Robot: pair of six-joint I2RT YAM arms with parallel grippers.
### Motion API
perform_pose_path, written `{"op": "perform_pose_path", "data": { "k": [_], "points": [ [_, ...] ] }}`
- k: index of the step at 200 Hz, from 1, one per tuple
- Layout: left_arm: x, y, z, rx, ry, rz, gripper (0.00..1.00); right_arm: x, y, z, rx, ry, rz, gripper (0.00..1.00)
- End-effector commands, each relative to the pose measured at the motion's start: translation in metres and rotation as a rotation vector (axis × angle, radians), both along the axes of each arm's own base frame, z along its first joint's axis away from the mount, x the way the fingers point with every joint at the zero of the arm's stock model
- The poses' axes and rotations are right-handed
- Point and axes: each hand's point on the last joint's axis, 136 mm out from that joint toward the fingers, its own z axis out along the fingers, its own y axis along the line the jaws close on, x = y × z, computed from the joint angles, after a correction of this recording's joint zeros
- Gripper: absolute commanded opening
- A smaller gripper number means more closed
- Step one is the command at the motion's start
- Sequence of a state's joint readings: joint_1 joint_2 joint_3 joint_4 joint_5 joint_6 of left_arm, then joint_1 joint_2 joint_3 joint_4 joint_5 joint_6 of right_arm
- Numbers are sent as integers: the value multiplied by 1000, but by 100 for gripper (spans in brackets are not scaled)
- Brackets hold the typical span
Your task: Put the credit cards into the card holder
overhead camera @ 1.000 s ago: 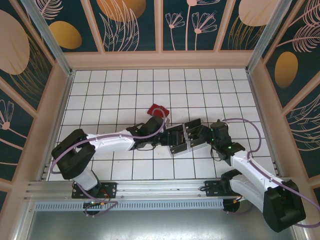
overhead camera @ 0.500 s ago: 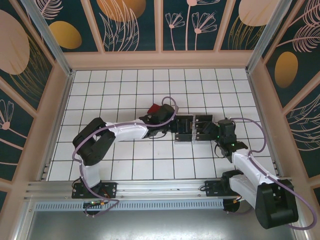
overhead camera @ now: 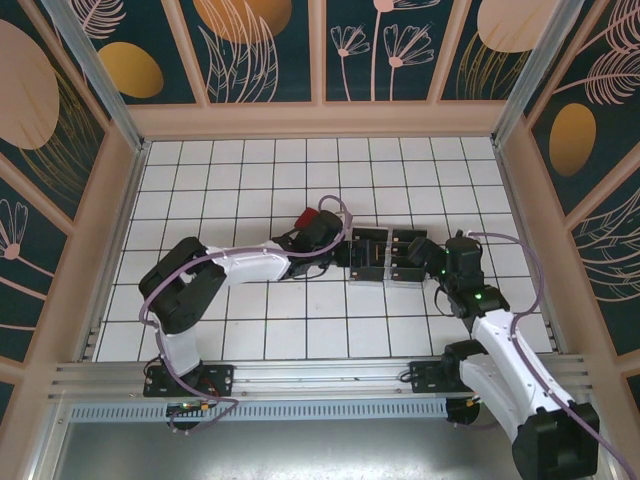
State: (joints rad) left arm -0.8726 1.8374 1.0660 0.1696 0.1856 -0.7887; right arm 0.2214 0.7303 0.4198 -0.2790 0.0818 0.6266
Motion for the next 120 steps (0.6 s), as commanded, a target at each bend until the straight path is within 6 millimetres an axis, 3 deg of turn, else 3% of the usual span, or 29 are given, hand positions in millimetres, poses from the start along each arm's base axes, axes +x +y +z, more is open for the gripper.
{"op": "perform_pose_path", "data": {
  "k": [1,24,31,69,100,120],
  "points": [
    [5,4,27,-52,-57,1,99,-3,-2,21,-9,-26,0,99],
    [7,17,39,-50,-77,23,99,-1,10,56,41,-118,60,92],
    [7,22,56,-73,-102,33,99,0,11,68,45,-146,68,90],
    [31,71,84,-61,-132,198,99,11,40,112,117,-211,203,81],
    [66,114,82,-12,-74,379,99,32,78,136,122,-231,314,80],
    [88,141,80,7,-43,484,99,48,114,146,41,-217,402,80]
  ]
}}
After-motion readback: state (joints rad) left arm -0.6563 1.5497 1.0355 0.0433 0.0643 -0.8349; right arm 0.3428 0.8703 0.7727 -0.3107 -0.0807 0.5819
